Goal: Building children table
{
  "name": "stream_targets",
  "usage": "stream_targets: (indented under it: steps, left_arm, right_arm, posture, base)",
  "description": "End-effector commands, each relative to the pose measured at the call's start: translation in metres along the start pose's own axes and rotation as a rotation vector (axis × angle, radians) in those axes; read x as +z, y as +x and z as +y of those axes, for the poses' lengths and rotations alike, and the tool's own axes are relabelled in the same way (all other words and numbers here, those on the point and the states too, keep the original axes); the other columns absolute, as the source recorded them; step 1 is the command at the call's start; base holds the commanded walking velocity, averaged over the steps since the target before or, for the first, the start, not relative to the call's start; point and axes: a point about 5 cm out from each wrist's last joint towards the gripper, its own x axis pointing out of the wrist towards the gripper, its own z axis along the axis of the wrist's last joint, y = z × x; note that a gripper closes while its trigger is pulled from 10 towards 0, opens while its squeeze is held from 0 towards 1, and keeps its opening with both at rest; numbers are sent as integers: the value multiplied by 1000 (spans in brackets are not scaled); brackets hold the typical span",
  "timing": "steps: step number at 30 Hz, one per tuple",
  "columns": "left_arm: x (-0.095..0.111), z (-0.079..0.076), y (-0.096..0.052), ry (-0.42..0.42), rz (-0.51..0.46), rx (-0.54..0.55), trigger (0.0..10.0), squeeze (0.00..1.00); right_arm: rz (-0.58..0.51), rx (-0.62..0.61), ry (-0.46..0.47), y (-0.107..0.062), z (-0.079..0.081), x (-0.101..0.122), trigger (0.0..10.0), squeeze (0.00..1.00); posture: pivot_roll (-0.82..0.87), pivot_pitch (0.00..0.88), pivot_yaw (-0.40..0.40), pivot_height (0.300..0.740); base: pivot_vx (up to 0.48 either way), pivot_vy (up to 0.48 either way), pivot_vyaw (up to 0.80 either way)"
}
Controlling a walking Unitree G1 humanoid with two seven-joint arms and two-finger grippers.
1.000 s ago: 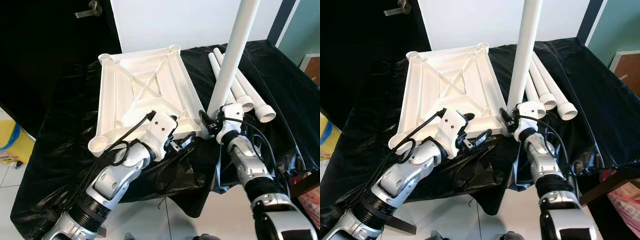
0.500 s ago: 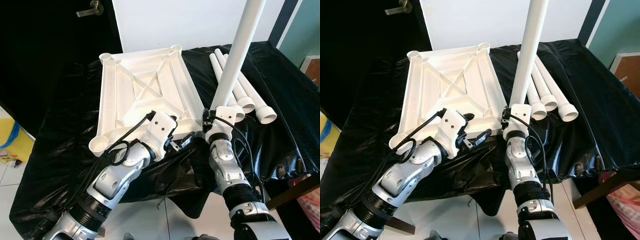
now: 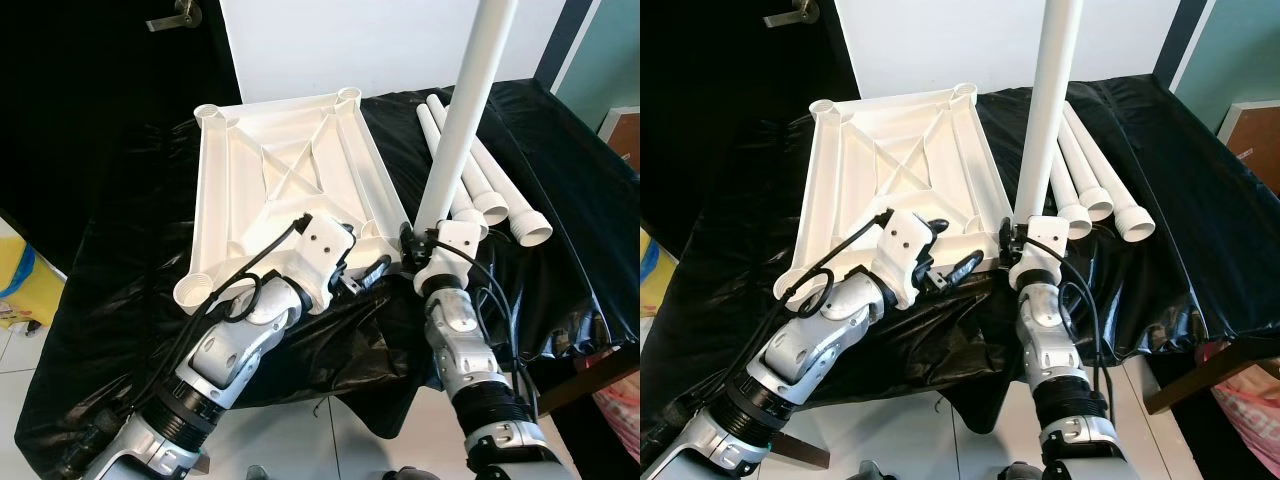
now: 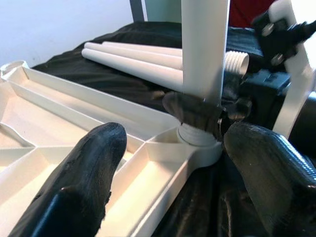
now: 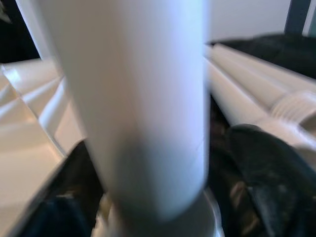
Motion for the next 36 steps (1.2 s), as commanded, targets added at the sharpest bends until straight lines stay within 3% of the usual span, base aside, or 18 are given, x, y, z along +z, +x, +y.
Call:
stream_targets:
  steps: [1, 6, 7, 8, 19, 25, 36]
  left_arm:
    - [-2, -7, -1, -4, -1, -184, 10000, 0]
    - [-1, -7, -1, -8, -11, -192, 10000, 0]
    - [-1, -7, -1, -9, -14, -196, 10000, 0]
    - [0, -8, -1, -15, -18, -203, 10000, 0]
    - [4, -12, -9, -90, -34, -285, 10000, 0]
    - [0, -25, -18, -114, -15, -346, 10000, 0]
    - [-1, -36, -24, -166, 8, -384, 10000, 0]
  right_arm:
    - [-28, 52, 12, -3, -2, 4, 10000, 1000]
    - [-37, 164, 1, -6, -7, 8, 10000, 1000]
    - [-36, 189, -8, -7, -8, 8, 10000, 725]
    - [-31, 211, -7, -8, -9, 8, 10000, 0]
    - [7, 413, -50, -6, -15, 8, 10000, 0]
    - [43, 508, -99, 3, -26, 9, 10000, 0]
    - [97, 696, -153, 19, -22, 10, 10000, 0]
  posture:
    - [-118, 45, 28, 740]
    - [-133, 45, 37, 740]
    - [-135, 48, 40, 740]
    - [-137, 48, 42, 740]
    - [-122, 81, 65, 740]
    - [-91, 88, 76, 740]
    - [-61, 100, 82, 740]
  base:
    - [0, 0, 0]
    - [0, 0, 0]
    - [0, 0, 0]
    - [0, 0, 0]
    - [0, 0, 0]
    - [0, 0, 0]
    - [0, 0, 0]
